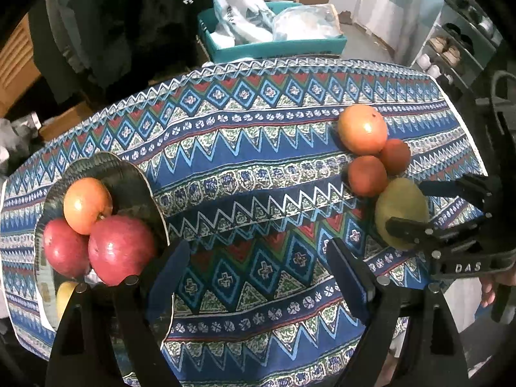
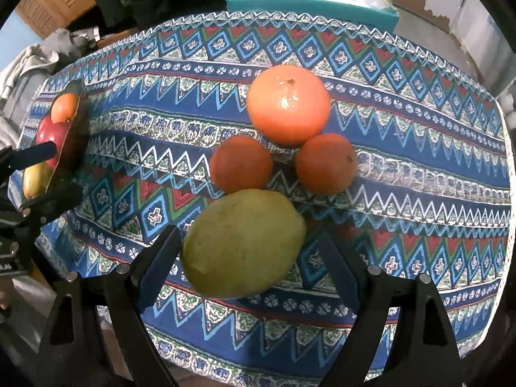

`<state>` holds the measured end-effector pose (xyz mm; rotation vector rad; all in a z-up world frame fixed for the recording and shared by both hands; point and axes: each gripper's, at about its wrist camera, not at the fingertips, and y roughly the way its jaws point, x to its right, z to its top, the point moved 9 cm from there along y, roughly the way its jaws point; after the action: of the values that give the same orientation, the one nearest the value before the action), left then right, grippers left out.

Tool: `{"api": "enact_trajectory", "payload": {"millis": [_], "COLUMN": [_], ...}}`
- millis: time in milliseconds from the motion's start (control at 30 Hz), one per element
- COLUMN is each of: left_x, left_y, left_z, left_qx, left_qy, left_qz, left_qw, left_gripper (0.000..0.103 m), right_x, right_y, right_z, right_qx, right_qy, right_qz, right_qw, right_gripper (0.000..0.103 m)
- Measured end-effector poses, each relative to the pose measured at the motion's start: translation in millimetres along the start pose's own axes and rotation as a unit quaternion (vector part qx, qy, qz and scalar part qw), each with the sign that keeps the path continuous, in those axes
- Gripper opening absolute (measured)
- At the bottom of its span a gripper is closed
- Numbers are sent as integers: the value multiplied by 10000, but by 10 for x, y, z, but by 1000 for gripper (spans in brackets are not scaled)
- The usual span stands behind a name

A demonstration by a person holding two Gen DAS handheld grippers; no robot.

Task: Organize fruits
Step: 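Grasp the large green mango with the right tool while the left tool approaches an orange, then grasp the orange with the left tool while the right tool lifts the mango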

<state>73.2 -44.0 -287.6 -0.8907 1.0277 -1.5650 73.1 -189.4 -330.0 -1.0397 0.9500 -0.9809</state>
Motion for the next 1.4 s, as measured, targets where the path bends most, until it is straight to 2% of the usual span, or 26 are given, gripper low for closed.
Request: {"api": "enact_trajectory", "payload": {"millis": [200, 267, 433, 567, 833, 1067, 1400], "left_x": [5, 24, 120, 237, 623, 933, 1165], "left_y": [42, 44, 49, 67, 178, 384, 744], "left_z": [-1, 13, 74, 161, 409, 559, 581], "left_qx": [-61, -64, -31, -16, -6, -33, -258], "left_qy": [-54, -49, 23, 57, 248, 295, 339], "left_qz": [-43, -60, -90, -181, -394, -375, -325], "left_qw": [10000, 9999, 10000, 9998, 9989, 9989, 9986], "left_gripper": [88, 88, 88, 88, 88, 88, 88], "right_x": [-17, -33, 0, 235, 825, 1296, 1496], "right_y": [158, 179, 147, -31, -376, -590, -606], "right_z": [-38, -17, -18, -107, -74, -36, -13], "right_qx": [-197, -155, -91, 10, 353, 645, 755], "right_qy": [46, 66, 64, 93, 476, 922, 1134], "right_qz": [43, 114, 30, -159, -519, -605, -534], "right_qw": [9998, 9998, 9999, 9998, 9969, 9918, 9892], "right_gripper": [85, 82, 80, 80, 80, 80, 80]}}
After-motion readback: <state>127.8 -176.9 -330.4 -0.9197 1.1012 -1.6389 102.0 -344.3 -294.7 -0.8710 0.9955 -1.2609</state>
